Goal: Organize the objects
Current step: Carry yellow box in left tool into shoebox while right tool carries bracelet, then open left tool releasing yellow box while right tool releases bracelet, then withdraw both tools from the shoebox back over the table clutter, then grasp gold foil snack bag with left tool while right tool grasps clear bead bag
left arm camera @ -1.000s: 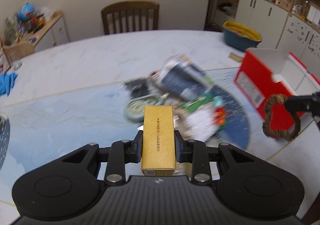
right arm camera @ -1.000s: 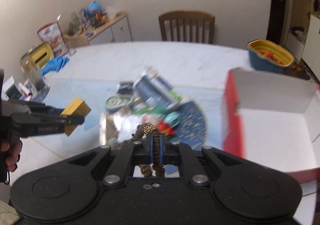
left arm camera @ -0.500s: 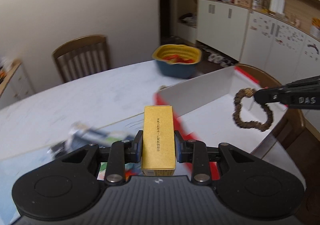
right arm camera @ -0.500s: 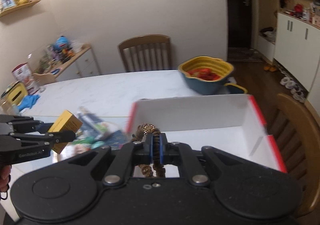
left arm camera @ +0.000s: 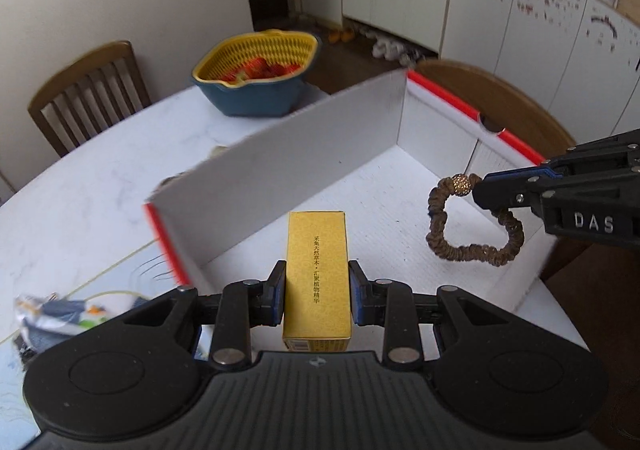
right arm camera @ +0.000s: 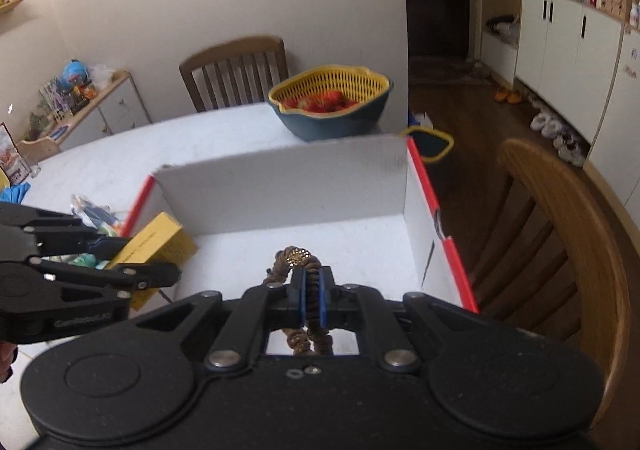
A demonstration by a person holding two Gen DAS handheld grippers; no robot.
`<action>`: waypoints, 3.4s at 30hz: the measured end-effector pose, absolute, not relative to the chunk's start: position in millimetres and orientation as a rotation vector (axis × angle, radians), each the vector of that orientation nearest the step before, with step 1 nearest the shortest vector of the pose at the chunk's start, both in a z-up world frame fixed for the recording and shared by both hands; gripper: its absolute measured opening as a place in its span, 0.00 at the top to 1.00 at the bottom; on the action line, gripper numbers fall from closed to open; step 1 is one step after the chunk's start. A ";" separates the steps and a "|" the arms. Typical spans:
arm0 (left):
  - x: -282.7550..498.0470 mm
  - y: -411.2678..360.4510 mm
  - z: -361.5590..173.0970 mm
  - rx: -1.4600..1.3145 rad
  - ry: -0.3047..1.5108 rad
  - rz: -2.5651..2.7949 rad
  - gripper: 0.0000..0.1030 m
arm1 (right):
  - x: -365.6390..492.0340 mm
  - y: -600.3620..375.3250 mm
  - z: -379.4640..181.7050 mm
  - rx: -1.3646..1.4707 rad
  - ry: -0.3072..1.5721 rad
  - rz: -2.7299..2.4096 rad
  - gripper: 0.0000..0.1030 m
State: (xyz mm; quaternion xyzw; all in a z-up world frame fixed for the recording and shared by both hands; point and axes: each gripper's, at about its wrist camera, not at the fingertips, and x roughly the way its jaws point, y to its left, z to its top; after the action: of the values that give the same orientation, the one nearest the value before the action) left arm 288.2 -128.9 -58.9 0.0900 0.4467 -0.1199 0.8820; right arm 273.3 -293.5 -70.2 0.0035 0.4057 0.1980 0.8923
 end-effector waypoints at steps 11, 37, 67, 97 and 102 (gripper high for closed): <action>338.9 -159.0 -105.1 0.234 1.146 -0.299 0.71 | 307.3 -292.8 -118.0 -0.030 1.022 0.423 0.96; 336.1 -145.7 -96.2 0.192 1.167 -0.289 0.38 | 309.9 -289.9 -124.7 -0.044 1.092 0.435 0.66; 226.4 -41.8 -18.1 0.031 0.828 -0.247 0.19 | 220.5 -247.9 -41.6 0.010 0.823 0.447 0.20; 141.9 175.0 -55.5 -0.054 0.809 -0.015 0.00 | 172.1 -93.1 -52.0 -0.015 0.803 0.475 0.08; 138.8 196.6 -66.5 -0.062 0.817 -0.006 0.00 | 172.0 -73.3 -56.2 -0.033 0.819 0.481 0.08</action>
State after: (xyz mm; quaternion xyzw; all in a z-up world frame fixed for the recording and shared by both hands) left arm 138.8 196.6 -66.5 -0.0303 0.3971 -0.0031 0.9173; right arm 172.0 -73.3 -56.2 -0.0158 0.3941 0.2315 0.8893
